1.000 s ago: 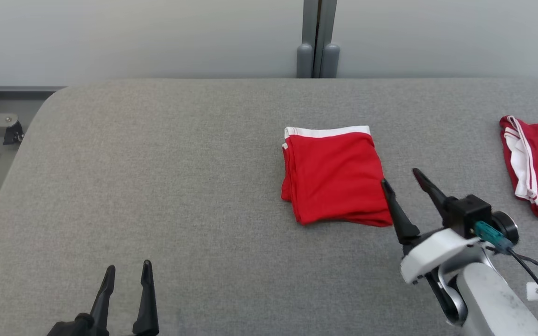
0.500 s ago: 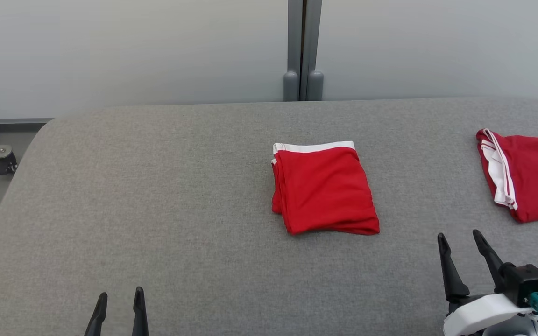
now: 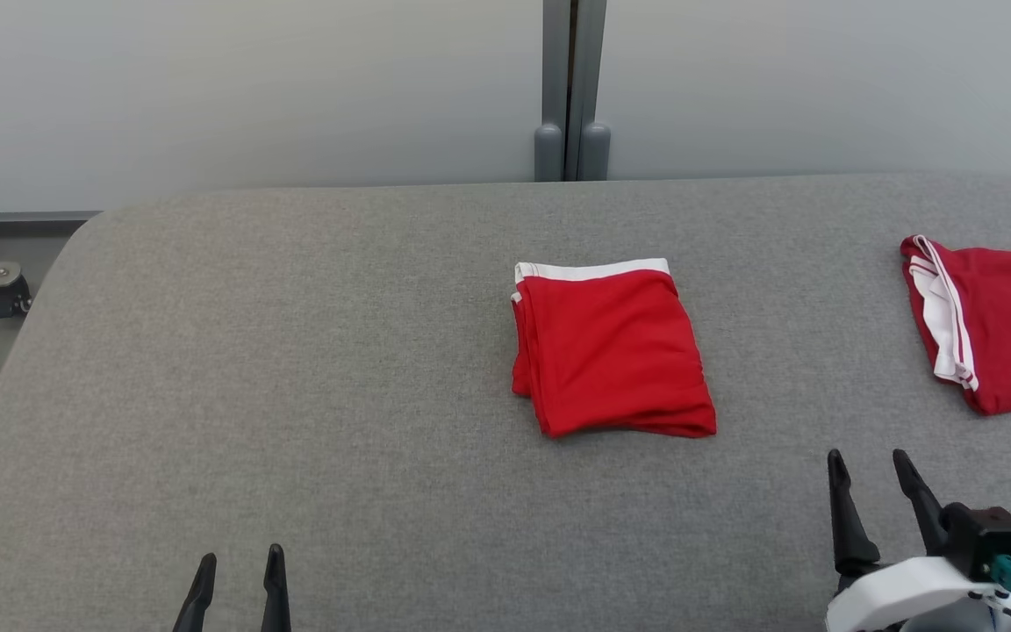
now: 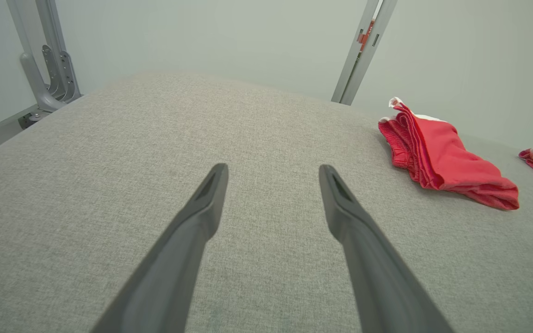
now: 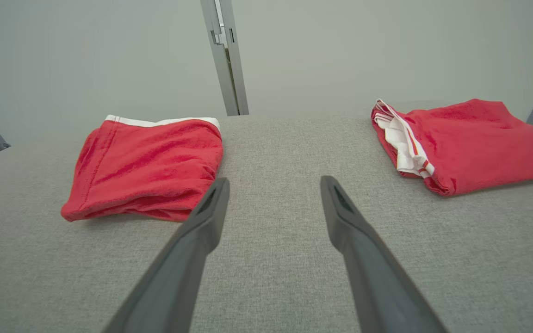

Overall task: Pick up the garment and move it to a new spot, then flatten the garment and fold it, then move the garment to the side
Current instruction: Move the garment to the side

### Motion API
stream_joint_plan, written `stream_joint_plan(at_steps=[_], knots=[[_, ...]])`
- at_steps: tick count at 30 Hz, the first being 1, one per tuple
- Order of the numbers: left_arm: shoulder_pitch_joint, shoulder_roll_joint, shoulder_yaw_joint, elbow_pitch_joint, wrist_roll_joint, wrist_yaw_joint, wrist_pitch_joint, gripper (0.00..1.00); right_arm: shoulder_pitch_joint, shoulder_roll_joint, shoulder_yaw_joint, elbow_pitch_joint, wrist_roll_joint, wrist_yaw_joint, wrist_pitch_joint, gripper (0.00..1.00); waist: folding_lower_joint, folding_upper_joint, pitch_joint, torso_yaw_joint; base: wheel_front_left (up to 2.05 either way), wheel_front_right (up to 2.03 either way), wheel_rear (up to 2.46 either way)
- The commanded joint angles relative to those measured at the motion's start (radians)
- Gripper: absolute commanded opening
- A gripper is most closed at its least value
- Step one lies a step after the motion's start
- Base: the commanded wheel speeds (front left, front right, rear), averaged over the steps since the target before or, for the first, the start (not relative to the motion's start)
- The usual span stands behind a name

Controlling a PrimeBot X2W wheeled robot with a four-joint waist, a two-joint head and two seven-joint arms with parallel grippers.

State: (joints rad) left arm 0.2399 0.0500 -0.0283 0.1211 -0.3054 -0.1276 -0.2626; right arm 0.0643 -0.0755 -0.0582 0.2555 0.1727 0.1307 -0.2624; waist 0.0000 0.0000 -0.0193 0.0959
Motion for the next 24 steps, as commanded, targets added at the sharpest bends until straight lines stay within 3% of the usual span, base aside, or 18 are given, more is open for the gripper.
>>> stream_joint_plan(at_steps=[1, 7, 14, 18, 24], knots=[[-0.007, 0.002, 0.001, 0.002, -0.001, -0.003, -0.002, 1.0, -0.035, 0.007, 0.011, 0.023, 0.011, 0.0, -0.003, 1.0, 0.0, 0.0, 0.007, 0.002, 0.0, 0.0, 0.0], [-0.05, 0.002, -0.025, 0.008, -0.006, -0.004, -0.003, 1.0, -0.251, 0.003, 0.041, 0.096, 0.083, -0.001, 0.138, 1.0, 0.0, 0.0, 0.066, 0.016, 0.0, 0.0, 0.0], [-0.134, 0.002, -0.095, 0.021, -0.042, -0.004, -0.003, 1.0, -0.525, 0.001, 0.013, 0.208, 0.085, 0.0, 0.473, 1.0, 0.0, 0.0, 0.171, 0.091, 0.0, 0.0, 0.0], [-0.172, 0.002, -0.128, 0.034, -0.063, -0.004, -0.002, 1.0, -0.636, -0.009, -0.008, 0.317, 0.035, 0.0, 0.602, 1.0, 0.0, 0.0, 0.219, 0.137, 0.0, 0.0, 0.0], [-0.202, 0.002, -0.146, 0.044, -0.083, -0.004, -0.002, 1.0, -0.701, -0.004, -0.058, 0.467, -0.047, 0.0, 0.658, 1.0, 0.0, 0.0, 0.251, 0.187, 0.0, 0.0, 0.0]])
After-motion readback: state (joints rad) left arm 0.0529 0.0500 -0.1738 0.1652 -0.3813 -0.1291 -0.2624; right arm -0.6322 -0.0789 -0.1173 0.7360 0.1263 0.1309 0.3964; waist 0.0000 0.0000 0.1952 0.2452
